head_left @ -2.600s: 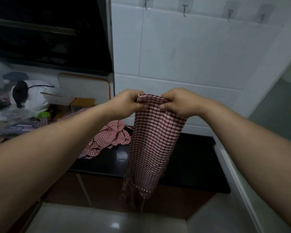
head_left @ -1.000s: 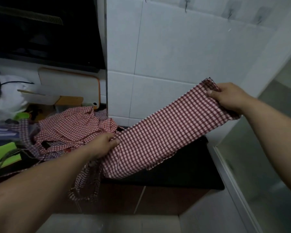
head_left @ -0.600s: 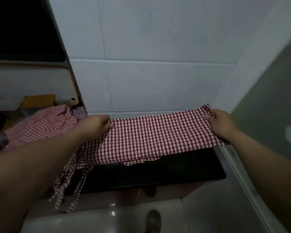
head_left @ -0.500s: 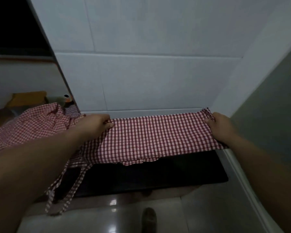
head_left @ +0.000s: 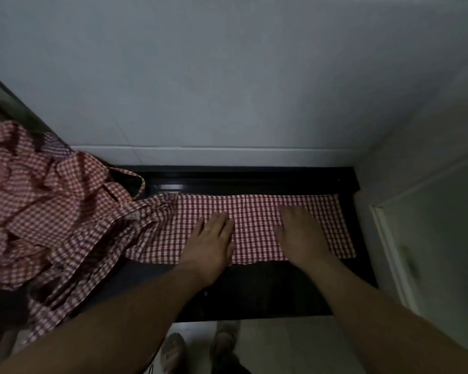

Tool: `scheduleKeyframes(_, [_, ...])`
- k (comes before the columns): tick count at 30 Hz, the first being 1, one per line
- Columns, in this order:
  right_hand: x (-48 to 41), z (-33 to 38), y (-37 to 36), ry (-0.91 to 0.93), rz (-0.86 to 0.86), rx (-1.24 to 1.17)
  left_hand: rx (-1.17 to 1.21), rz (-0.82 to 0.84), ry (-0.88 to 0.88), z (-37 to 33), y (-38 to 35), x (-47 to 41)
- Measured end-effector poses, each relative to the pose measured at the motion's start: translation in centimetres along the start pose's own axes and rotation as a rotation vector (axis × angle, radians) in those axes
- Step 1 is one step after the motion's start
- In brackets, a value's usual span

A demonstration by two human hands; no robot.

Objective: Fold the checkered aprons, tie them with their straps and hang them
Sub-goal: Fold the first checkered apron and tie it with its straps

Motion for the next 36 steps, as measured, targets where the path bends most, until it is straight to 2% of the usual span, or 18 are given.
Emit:
scheduleKeyframes(2, [0.1,1.8,-2.4,0.092,0.05,-0.005,0.0,-0.021,0.031,-0.2,-1.1,-0.4])
scheduleKeyframes(6, [-0.1,0.9,-4.3,0.112,0.049,0.03,-0.047,-0.035,0.024,0.7,-1.5,-1.4])
scheduleKeyframes(11, [0.3,-3.1,-4.0,0.035,0.039,0.072,-0.046,-0.045,0.161,4.0,-1.2,-1.6])
scheduleKeyframes(13, [-0.6,-2.6,-3.4,0.011,0.05,0.074,-0.043,-0.044,0.18,4.4,-1.2,-1.5])
scheduleKeyframes(17, [-0.3,3.7,-4.1,0.213,0.046,0.002,-0.006,-0.06,0.168,1.7,-2.0,-1.2])
scheduleKeyframes(19, [1.0,4.1,-5.2,0.242,0.072,-0.003,0.026,-0.088,0.134,0.5,-2.4,-0.6])
scheduleKeyframes(22, [1.7,2.2,-5.5,0.227,0.058,0.031,0.099,-0.131,0.158,2.5,-2.4,2.0])
scheduleKeyframes(27, [1.6,1.0,-5.1,0.214,0.073,0.095,0.117,-0.1,0.227,8.6,-0.3,8.9])
scheduleKeyframes(30, [1.7,4.1,-3.6,0.233,-0.014,0.117,0.11,-0.252,0.163,11.0,3.1,13.1])
scheduleKeyframes(32, [2.4,9.6,-2.5,0.355,-0.112,0.087,0.032,-0.334,0.171,12.6,5.0,16.7])
scheduleKeyframes(34, [3.4,15.6,-2.4,0.465,-0.086,0.026,-0.023,-0.39,0.303,14.2,5.8,19.8])
scheduleKeyframes(36, [4.4,20.7,-3.8,0.502,0.047,-0.066,-0.032,-0.38,0.569,16.3,5.4,22.6])
Point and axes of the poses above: each hand's wrist, its own x-axis away from the middle knuckle, its own y-axis out of the back of the hand, z = x × y, the point moved 7 cm from there along -x, towards the middle knuckle, and after that the axes turned 12 degrees about -z, right-handed, at the moved point
